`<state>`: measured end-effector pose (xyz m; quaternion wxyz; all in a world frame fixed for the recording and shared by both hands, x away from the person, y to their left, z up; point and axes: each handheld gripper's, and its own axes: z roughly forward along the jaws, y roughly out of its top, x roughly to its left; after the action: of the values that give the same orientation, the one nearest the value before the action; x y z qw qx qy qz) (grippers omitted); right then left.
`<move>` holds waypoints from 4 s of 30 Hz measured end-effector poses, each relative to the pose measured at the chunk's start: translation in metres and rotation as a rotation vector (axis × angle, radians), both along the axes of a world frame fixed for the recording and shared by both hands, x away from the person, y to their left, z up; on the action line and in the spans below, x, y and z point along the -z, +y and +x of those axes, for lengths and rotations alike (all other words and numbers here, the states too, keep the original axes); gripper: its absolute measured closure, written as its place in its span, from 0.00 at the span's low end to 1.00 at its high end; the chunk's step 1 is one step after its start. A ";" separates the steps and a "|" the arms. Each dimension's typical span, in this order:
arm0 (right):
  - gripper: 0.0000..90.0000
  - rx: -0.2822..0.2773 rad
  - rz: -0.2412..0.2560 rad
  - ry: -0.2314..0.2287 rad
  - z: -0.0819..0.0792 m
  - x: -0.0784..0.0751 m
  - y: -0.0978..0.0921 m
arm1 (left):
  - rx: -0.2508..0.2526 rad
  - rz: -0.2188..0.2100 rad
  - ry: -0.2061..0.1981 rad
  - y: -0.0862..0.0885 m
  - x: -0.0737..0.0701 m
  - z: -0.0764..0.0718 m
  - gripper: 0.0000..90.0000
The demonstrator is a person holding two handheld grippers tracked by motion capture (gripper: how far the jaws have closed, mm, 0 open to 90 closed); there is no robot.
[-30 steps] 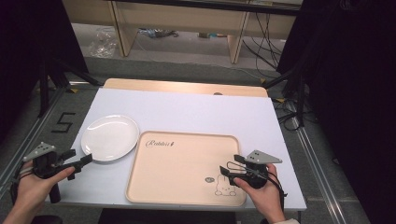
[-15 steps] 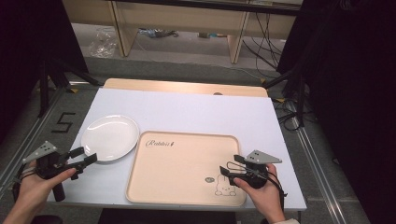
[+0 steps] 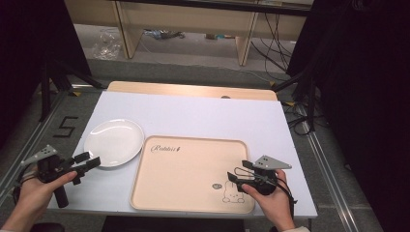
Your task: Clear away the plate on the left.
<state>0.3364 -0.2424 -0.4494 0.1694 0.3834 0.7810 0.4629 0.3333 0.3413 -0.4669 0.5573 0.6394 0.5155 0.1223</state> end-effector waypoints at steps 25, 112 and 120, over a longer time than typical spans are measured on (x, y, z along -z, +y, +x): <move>0.29 0.005 0.000 0.019 0.000 0.000 -0.001 | -0.160 -0.161 0.292 0.037 0.022 0.050 0.41; 0.28 0.014 0.008 0.040 0.002 0.004 0.002 | -0.318 -0.557 0.338 0.063 0.033 0.068 0.97; 0.29 -0.003 0.000 0.048 0.002 0.002 0.000 | -0.299 -0.571 0.328 0.059 0.027 0.066 0.97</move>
<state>0.3387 -0.2422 -0.4518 0.1500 0.3934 0.7853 0.4539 0.3995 0.4008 -0.4942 0.5993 0.3866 0.6992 -0.0504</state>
